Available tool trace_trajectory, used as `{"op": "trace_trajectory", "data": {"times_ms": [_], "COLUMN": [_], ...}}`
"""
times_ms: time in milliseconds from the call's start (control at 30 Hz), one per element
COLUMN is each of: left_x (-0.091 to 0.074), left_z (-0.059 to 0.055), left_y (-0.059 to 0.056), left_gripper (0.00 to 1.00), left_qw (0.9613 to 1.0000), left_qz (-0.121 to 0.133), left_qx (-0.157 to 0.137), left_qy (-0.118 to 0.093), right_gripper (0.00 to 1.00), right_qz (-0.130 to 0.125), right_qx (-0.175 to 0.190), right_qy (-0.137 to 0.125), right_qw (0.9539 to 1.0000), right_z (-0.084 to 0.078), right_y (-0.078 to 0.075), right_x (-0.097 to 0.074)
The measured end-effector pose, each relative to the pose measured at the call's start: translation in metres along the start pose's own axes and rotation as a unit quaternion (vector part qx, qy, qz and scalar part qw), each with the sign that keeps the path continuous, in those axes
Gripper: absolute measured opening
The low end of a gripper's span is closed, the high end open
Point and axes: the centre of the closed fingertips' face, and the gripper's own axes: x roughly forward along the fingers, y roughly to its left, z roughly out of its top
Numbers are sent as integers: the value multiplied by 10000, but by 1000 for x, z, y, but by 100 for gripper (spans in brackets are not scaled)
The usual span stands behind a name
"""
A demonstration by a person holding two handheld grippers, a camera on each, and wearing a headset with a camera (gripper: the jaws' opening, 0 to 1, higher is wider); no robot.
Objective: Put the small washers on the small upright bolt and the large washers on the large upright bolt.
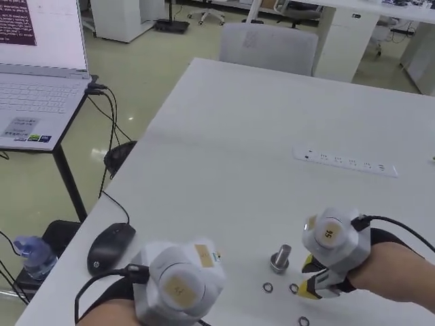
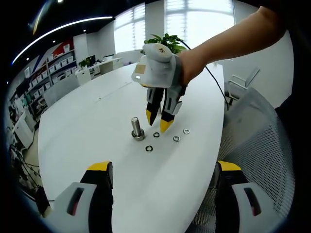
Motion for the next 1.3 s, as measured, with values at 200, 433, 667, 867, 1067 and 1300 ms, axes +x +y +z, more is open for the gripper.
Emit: {"op": "trace_trajectory", "data": {"times_ms": [200,433,667,867,1067,1300], "left_x": [0,-2,-2,-3,-4,-4], "left_z": [-2,-5,-5,-8,-8,-9], "left_y": [1,1,-1,0,0,0], "left_gripper": [86,84,83,83,82,81], "left_qw": [10000,10000,10000,10000,10000,10000], "left_qz": [5,12,1,9,10,7], "left_qx": [5,-30,-63,-71,-74,-68], "left_qy": [26,44,20,51,45,52], "right_gripper": [26,26,24,20,19,14], "right_qz": [10,-11,9,62,27,19], "right_qx": [0,-42,2,50,127,125], "right_qy": [73,68,76,114,162,182], "right_qw": [10000,10000,10000,9999,9998,9998], "right_z": [-5,-2,-3,-2,-2,0], "right_y": [1,1,2,4,2,3], "right_x": [9,13,16,16,16,17]}}
